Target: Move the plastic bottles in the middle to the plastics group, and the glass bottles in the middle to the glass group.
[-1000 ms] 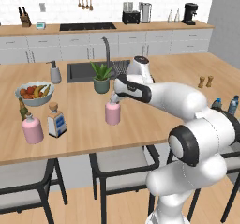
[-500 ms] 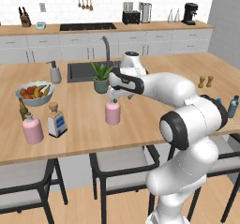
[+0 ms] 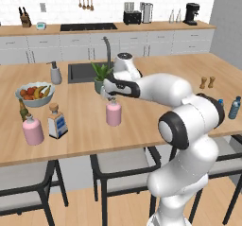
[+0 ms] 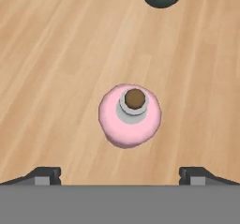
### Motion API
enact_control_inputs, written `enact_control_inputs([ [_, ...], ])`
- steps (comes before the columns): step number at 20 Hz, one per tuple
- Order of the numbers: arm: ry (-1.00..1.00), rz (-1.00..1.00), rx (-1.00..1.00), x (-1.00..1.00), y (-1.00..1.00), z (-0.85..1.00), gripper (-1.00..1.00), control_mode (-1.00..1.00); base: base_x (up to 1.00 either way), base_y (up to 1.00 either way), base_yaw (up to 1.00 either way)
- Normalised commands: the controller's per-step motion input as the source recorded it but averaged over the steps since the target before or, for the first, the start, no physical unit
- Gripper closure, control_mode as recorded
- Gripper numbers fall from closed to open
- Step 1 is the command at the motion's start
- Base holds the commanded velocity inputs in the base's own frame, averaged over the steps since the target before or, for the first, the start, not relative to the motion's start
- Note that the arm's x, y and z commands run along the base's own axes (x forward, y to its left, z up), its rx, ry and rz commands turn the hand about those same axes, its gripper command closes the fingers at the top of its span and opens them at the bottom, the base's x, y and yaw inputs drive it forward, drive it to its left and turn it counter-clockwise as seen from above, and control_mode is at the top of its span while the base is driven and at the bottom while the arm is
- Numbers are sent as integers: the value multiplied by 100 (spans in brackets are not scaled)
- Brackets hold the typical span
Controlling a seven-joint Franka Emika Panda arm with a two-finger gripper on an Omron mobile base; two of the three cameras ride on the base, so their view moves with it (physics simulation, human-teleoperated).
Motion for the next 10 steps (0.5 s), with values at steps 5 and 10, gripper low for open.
enact_control_inputs([
  [5, -10, 0, 0, 26, 18, -2, -100, -100, 0, 0, 0],
  [10, 17, -2, 0, 13, -16, 0, -100, -100, 0, 0, 0],
])
